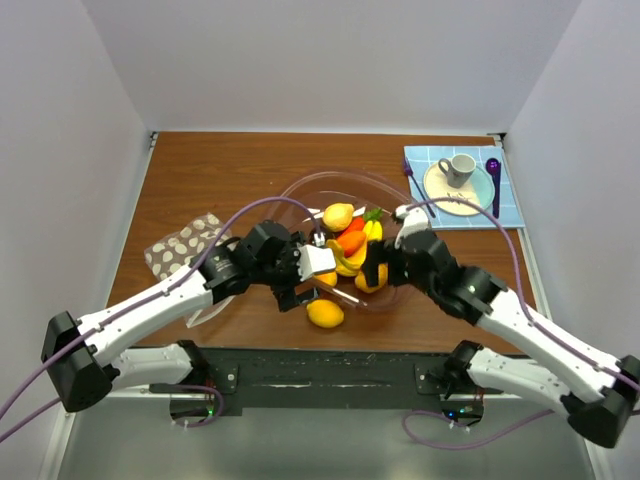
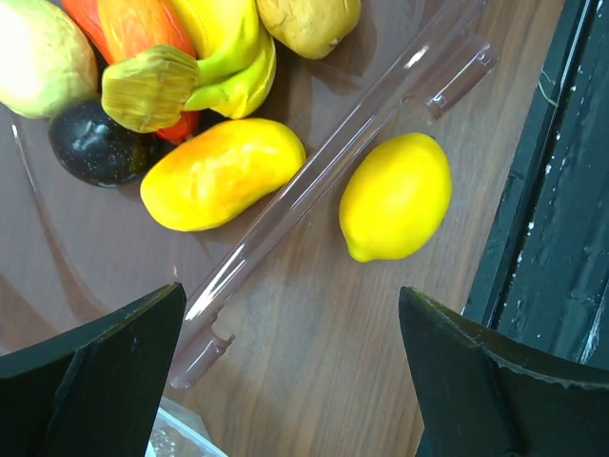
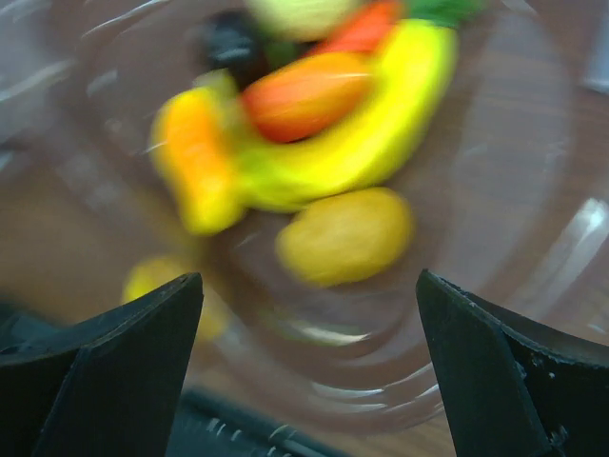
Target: Open the zip-top bag and remove the fake food
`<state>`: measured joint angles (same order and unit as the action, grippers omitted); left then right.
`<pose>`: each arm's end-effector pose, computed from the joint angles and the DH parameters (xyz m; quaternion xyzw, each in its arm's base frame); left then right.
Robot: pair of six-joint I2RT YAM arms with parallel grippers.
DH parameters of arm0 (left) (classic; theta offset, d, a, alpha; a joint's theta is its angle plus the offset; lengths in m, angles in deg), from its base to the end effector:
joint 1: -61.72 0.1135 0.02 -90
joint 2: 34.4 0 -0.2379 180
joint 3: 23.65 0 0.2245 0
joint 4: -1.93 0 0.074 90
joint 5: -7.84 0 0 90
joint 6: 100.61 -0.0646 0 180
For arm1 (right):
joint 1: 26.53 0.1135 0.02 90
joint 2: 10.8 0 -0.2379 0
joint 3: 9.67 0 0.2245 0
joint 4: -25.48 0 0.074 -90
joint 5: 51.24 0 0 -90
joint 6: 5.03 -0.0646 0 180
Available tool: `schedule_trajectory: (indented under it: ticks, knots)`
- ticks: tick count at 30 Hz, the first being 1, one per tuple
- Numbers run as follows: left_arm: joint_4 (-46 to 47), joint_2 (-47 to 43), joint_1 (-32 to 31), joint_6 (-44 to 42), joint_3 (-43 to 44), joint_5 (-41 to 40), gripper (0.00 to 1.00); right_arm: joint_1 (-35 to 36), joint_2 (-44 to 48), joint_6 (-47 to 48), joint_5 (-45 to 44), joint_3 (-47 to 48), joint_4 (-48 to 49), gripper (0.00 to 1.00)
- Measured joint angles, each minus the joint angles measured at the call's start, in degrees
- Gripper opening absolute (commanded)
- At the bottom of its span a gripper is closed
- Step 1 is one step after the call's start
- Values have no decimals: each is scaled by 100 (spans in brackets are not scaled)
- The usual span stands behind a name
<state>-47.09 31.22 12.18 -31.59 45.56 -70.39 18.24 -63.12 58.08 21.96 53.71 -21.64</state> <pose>0.1471 -0.1928 0.2465 0.5631 0.7291 -0.1850 0.3422 0.1585 0.1309 0.2649 -0.0716 0.8813 0.1571 0.4400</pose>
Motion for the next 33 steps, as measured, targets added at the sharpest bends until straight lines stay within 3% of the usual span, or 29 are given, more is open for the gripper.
schedule_trajectory:
  ticks: [5, 9, 14, 17, 20, 26, 33]
  knots:
    - [192, 160, 0, 44, -203, -164, 100, 1307, 852, 291, 817, -35, 514, 99]
    - [472, 487, 0, 28, -494, -492, 100, 1963, 800, 310, 1263, -111, 848, 98]
    - [914, 962, 2, -68, -573, -999, 100, 2870, -155, 354, 1493, -192, 1040, 99]
    - [1178, 1294, 63, -92, -557, -1233, 100, 3399, -1220, 479, 1224, -122, 994, 99]
    - [1351, 1659, 214, -87, -472, -1342, 100, 3595, -1797, 625, 879, -118, 846, 99]
    - [1488, 1906, 518, -76, -313, -1394, 100, 3585, -1891, 901, 111, -90, 931, 99]
    - [1591, 1904, 573, -61, -269, -1388, 100, 3585, -2542, 1161, -129, 57, 1250, 99]
